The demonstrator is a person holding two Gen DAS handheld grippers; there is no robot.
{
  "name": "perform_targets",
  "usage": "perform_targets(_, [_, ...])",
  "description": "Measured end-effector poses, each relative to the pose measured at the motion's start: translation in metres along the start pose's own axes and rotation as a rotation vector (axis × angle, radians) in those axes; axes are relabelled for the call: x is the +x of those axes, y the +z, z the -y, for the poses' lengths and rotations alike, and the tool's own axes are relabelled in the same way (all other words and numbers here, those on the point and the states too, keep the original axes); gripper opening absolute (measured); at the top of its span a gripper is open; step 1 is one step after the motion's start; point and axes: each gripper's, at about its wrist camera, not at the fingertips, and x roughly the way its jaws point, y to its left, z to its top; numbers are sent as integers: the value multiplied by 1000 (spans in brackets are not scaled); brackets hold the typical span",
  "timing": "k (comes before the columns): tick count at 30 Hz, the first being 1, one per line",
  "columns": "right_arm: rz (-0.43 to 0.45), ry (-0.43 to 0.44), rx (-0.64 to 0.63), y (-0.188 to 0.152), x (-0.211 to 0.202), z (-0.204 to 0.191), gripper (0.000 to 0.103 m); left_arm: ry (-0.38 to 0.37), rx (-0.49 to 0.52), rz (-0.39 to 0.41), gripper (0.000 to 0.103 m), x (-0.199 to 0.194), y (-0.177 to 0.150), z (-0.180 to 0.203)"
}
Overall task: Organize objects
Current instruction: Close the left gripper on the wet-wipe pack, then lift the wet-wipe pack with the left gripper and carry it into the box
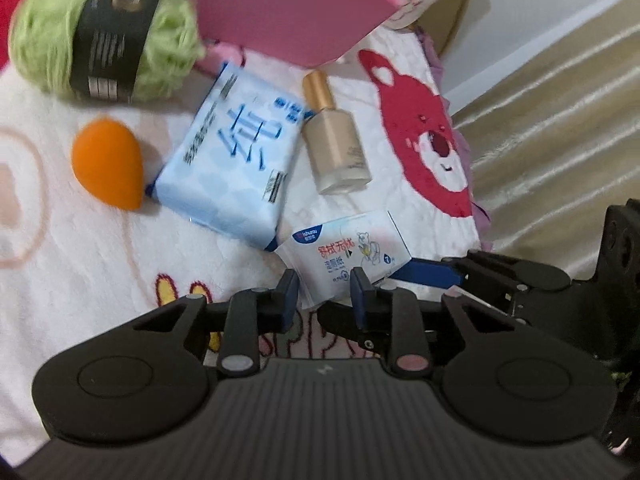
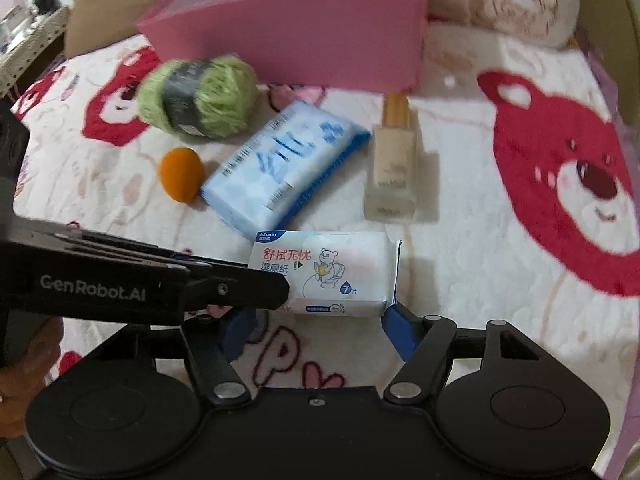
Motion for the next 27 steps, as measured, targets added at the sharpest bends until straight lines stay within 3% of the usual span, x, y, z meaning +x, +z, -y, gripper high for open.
perform_targets(9, [201,8,-76,-10,-46,-18,74,-3,64,53,26,-47,3,25])
perform_targets(20, [332,-1,-106,-11,-79,-39,74,57,205,92,26,-90,8,55])
perform_targets(27, [380,-3,-156,8,-82,-52,73,92,257,108,27,-113,30,61])
